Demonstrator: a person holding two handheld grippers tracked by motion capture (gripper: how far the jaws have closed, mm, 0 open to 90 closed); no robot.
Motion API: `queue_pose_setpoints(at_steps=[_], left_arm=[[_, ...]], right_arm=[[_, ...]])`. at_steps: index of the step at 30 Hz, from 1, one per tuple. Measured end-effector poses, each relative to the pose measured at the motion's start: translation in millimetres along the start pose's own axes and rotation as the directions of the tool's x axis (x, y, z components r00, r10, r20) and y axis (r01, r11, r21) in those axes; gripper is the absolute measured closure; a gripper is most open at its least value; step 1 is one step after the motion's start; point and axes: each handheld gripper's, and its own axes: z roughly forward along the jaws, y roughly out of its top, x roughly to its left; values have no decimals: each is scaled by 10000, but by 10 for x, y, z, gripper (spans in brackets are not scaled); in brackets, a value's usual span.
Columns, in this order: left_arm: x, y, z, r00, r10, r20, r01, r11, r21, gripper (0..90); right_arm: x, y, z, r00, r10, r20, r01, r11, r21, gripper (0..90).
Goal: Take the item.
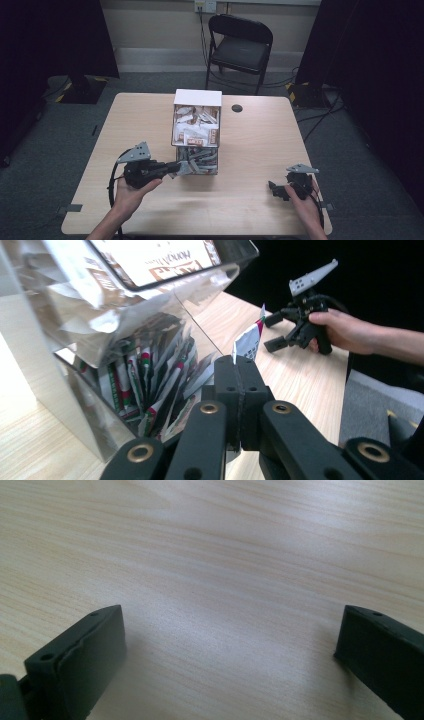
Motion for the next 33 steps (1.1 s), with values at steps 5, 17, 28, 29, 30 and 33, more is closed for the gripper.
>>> queue_pose_setpoints(at_steps=[5, 17, 28, 29, 30, 33], left_arm=[[45, -8, -75, 9999, -98, -109, 98, 9999, -24, 900], [130, -35, -262, 9987, -175, -482, 168, 9998, -136, 900], [225, -43, -430, 9957, -337, -865, 314, 9991, -278, 900], [235, -42, -442, 9952, -326, -925, 302, 9992, -272, 900], [243, -42, -451, 9949, -365, -937, 341, 9990, -275, 900], [274, -43, -486, 9936, -414, -1052, 386, 9989, -280, 900]], right_arm=[[0, 0, 0, 10000, -3, 4, 3, 10000, 0, 0], [-1, 0, 0, 10000, -2, 3, 2, 10000, 2, 0], [0, 0, 0, 10000, 1, 3, -1, 10000, 1, 0], [0, 0, 0, 10000, -1, -3, 1, 10000, 3, 0], [0, 0, 0, 10000, 0, -3, 0, 10000, 1, 0], [0, 0, 0, 10000, 0, -3, 0, 10000, 2, 0]])
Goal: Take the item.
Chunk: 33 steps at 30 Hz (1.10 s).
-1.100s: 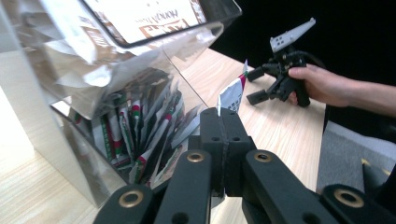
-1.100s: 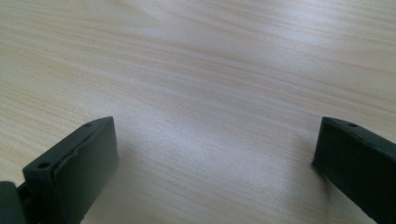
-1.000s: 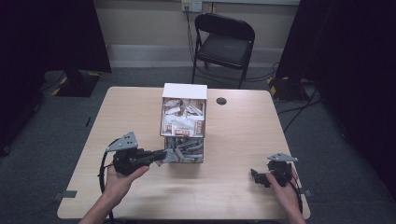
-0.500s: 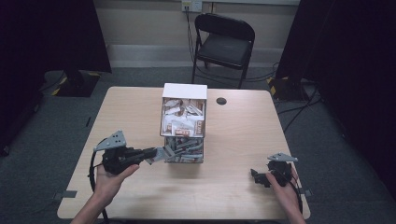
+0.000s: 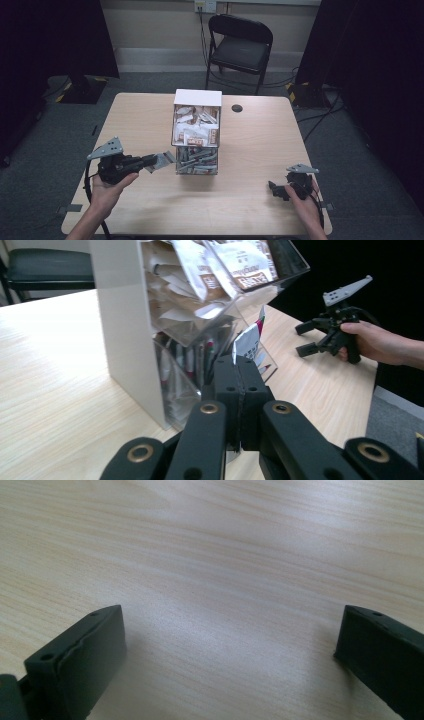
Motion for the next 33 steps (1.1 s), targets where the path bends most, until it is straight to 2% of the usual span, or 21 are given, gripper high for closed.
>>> queue_pose_setpoints(at_steps=[13, 15, 17, 24, 33], left_arm=[[180, -7, -76, 9978, -198, -638, 203, 9998, 64, 900], [209, -15, -87, 9978, -192, -635, 191, 9998, -31, 900], [235, -23, -96, 9968, -134, -785, 137, 9999, 30, 900], [341, -50, -113, 9928, -365, -1142, 374, 9993, 60, 900], [491, -131, -39, 9871, -571, -1496, 630, 9974, 347, 900]], right_arm=[[0, 0, 0, 10000, 2, 1, -2, 10000, -1, 0], [0, 0, 0, 10000, 0, 7, 0, 10000, -1, 0], [0, 0, 0, 10000, -1, 8, 1, 10000, -1, 0], [0, 0, 0, 10000, -2, 7, 2, 10000, 4, 0], [0, 0, 0, 10000, 0, 7, 0, 10000, -1, 0]])
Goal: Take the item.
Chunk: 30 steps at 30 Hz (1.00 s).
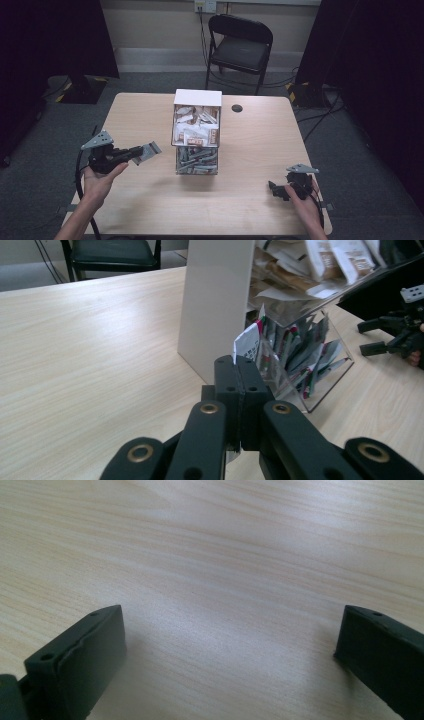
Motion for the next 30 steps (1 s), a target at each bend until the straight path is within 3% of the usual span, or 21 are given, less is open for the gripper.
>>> queue_pose_setpoints(at_steps=[18, 30], left_arm=[[159, -192, 299, 9994, -276, -213, 289, 9976, 636, 900], [191, -292, 461, 9995, -206, -241, 230, 9942, 1046, 900]], right_arm=[[0, 1, -2, 10000, 5, -18, -5, 10000, 10, 0], [1, 1, -2, 10000, 5, -18, -5, 10000, 10, 0]])
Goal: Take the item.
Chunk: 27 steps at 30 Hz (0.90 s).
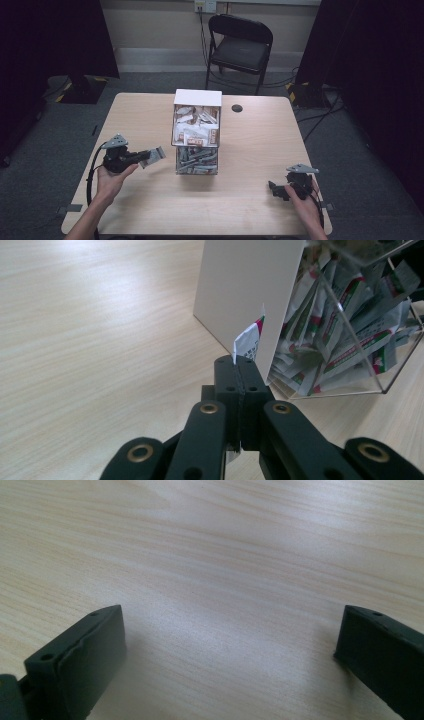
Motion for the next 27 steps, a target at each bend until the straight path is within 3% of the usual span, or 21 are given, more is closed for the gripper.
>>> queue_pose_setpoints(at_steps=[5, 7, 11, 13, 21, 27], left_arm=[[22, -20, 67, 9999, 18, 101, -21, 9996, 282, 900], [40, -16, 93, 9999, 104, -85, -101, 9992, 383, 900], [108, -45, 192, 9982, -220, -562, 254, 9978, 612, 900], [131, -66, 248, 9977, -346, -582, 389, 9965, 741, 900], [150, -5, 349, 9955, -289, -897, 354, 9968, 723, 900], [234, -47, 436, 9909, -674, -1167, 758, 9947, 695, 900]], right_arm=[[0, 0, 0, 10000, 0, 1, 0, 10000, 0, 0], [0, 0, 0, 10000, -1, 8, 1, 10000, -1, 0], [1, 0, 0, 10000, 6, 2, -6, 10000, 1, 0], [0, 0, 0, 10000, -1, 0, 1, 10000, -1, 0], [0, 0, 0, 10000, -2, 1, 2, 10000, -3, 0], [0, 0, 0, 10000, 3, 11, -3, 10000, -2, 0]])
